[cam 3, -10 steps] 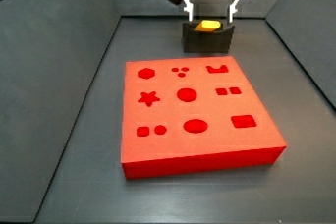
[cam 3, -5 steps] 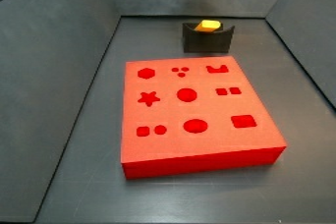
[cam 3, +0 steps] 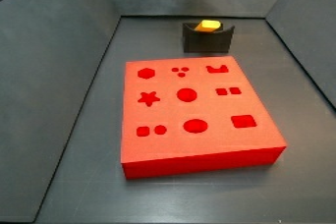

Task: Pick up the square-circle object. Move up. Rotate the square-circle object. Place the square-circle object on the fixture. Regrasp the square-circle object. Move to above the board. Insert the square-circle object.
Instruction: Regrasp the square-circle object.

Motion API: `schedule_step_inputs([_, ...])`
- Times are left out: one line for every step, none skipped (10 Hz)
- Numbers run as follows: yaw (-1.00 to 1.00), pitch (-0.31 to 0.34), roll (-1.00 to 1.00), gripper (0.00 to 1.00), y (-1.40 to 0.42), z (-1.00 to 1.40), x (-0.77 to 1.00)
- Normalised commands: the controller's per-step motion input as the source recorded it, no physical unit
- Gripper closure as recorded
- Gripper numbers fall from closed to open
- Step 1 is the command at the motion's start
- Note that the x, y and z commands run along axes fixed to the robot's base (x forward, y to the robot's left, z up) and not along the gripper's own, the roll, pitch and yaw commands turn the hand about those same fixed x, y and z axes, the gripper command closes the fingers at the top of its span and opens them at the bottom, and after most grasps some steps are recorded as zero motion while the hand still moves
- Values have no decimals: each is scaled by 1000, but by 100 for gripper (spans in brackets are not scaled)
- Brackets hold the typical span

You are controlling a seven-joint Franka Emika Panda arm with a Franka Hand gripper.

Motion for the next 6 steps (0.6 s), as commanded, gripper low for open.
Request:
schedule_step_inputs([-35,-33,33,0,1,19,-1000])
schedule_step_inputs([-28,-46,57,0,1,15,-1000])
schedule_step_inputs([-23,-53,68,0,-1,19,-1000])
schedule_step_inputs([-12,-67,88,0,-6,26,-988])
schedule_step_inputs([0,-84,101,0,-8,20,-789])
schedule_step_inputs([10,-95,106,0,-8,18,-643])
